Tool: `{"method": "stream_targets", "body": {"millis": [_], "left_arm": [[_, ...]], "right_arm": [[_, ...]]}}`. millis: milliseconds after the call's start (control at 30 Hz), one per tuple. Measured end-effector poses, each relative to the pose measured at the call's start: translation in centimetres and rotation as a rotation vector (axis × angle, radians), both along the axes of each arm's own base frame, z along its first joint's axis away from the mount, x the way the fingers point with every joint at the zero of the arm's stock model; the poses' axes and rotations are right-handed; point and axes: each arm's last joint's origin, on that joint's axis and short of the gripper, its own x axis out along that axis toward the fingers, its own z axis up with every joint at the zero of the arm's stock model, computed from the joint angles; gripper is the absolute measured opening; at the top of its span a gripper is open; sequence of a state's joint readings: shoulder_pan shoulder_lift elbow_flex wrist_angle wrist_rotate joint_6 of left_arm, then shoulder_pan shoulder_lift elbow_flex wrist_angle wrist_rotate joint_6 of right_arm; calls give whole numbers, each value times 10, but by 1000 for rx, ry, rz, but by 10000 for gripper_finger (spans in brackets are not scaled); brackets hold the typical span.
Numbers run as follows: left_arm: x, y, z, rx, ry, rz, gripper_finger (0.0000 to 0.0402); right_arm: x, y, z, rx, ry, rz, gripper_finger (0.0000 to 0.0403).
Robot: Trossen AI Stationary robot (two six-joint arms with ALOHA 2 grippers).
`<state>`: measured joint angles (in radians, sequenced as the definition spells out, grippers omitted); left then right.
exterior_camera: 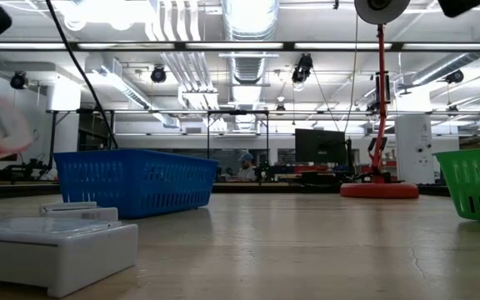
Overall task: Pick & Place Office items
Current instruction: Put the pink white charger adapter into the green bin
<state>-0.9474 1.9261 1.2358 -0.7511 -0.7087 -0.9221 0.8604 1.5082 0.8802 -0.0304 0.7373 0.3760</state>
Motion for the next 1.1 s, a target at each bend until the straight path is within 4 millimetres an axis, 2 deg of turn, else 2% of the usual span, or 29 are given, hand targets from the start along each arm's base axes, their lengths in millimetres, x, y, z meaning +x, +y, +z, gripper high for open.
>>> {"method": "stream_targets", "body": {"millis": [300, 600, 900, 1100], "left_arm": [[10, 5, 12, 92, -131, -19, 117], [49, 16, 19, 165, -187, -123, 117], [82, 39, 24, 209, -174, -178, 117], [95, 49, 26, 202, -171, -203, 117]], "right_arm": [[12, -11, -5, 13, -111, 41, 264], [34, -19, -9, 8, -174, 45, 265], [65, -14, -32, -52, -127, 30, 265], [81, -11, -40, -123, -121, -21, 265]]}}
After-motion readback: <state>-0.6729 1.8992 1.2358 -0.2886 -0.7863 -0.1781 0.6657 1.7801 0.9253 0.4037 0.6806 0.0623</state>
